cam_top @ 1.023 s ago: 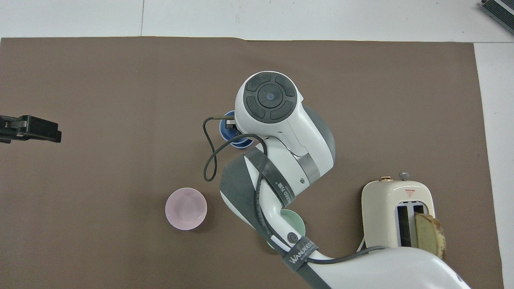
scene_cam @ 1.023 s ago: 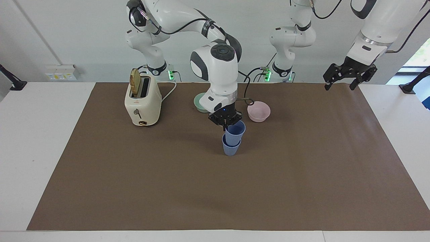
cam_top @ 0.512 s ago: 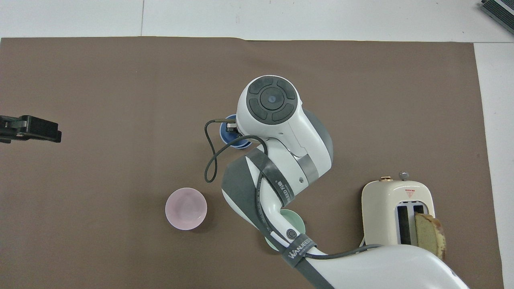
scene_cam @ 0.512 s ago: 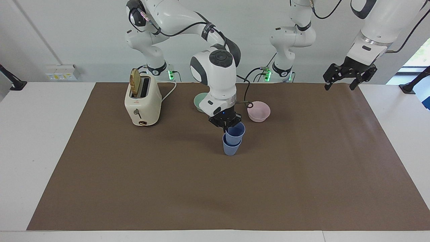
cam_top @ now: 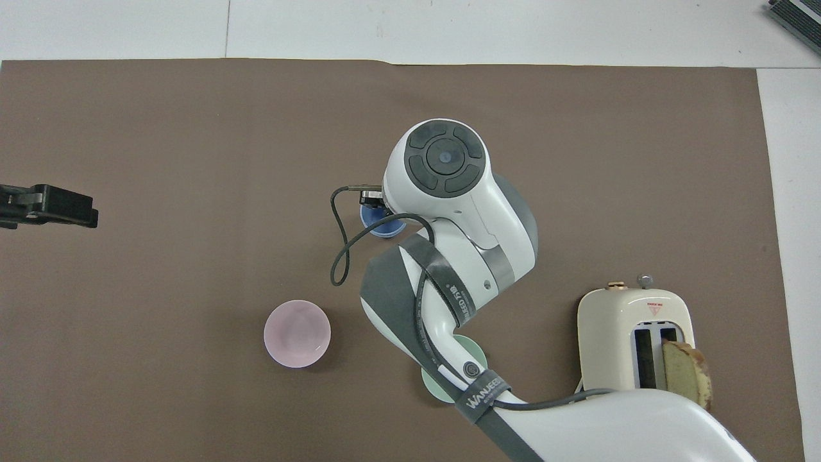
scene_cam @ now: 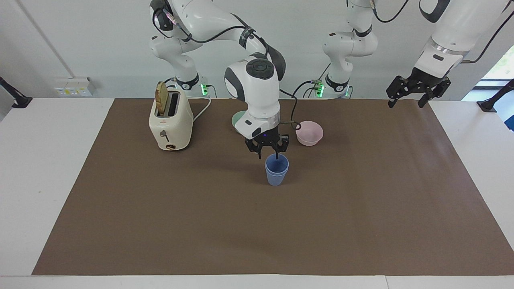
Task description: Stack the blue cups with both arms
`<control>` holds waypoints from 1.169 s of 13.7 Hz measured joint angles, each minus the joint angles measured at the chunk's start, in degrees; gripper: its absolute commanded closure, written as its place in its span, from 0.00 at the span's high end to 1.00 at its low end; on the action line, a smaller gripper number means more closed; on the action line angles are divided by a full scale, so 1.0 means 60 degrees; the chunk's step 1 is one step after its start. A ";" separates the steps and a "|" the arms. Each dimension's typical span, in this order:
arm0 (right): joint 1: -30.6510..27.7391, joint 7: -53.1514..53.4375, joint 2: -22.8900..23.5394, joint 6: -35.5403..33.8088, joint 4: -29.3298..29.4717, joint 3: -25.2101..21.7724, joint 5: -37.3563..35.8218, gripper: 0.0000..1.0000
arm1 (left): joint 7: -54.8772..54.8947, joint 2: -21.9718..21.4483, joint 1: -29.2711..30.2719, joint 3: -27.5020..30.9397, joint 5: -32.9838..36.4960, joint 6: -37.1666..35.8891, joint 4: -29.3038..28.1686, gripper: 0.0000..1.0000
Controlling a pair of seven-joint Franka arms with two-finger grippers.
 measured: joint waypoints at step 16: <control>-0.4597 -0.4041 -0.4356 -0.5285 -0.0289 -0.0063 0.0023 1.00 | 0.0000 0.0000 0.0000 0.0000 0.0000 0.0000 0.0000 1.00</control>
